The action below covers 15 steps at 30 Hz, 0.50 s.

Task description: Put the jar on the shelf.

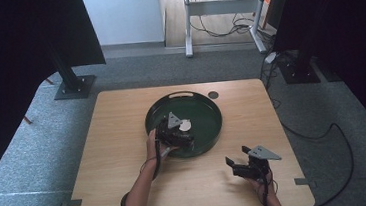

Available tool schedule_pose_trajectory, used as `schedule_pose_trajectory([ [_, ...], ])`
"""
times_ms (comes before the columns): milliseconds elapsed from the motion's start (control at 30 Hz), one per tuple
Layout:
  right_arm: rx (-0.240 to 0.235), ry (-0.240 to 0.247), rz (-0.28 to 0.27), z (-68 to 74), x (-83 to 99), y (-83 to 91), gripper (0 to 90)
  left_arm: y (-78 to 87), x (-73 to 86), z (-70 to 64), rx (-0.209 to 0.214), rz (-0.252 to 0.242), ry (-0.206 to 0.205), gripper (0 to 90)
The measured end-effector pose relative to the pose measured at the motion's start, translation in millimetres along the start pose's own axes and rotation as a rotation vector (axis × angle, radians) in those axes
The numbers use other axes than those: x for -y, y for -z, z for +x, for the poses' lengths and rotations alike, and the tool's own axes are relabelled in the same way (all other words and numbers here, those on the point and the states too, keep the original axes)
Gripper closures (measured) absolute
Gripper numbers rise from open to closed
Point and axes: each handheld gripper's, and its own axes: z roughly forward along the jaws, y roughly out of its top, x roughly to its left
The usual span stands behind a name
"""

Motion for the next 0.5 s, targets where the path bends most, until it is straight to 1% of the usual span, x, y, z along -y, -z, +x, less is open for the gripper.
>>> schedule_pose_trajectory([
  [167,0.004,0.003,0.001,0.7,0.0,-0.1,13.9,11.1,1.1,-1.2,0.008,-0.010,-0.012,3.5],
  [233,0.004,0.005,0.000,0.6,0.0,-0.2,14.0,15.5,1.6,-1.9,-0.002,-0.009,-0.023,3.0],
  [367,0.012,0.005,-0.003,1.2,0.2,0.4,14.0,25.2,2.6,-1.6,-0.014,-0.027,-0.027,2.3],
  [400,0.013,0.005,-0.004,1.2,0.3,0.6,14.0,27.6,3.1,-2.0,-0.012,-0.030,-0.024,2.3],
  [467,0.014,0.005,-0.003,1.2,0.4,0.7,13.9,32.3,4.1,-2.1,-0.010,-0.034,-0.033,2.3],
  [500,0.015,0.006,-0.003,1.3,0.4,0.8,13.9,34.2,4.8,-2.6,-0.005,-0.035,-0.031,2.3],
])
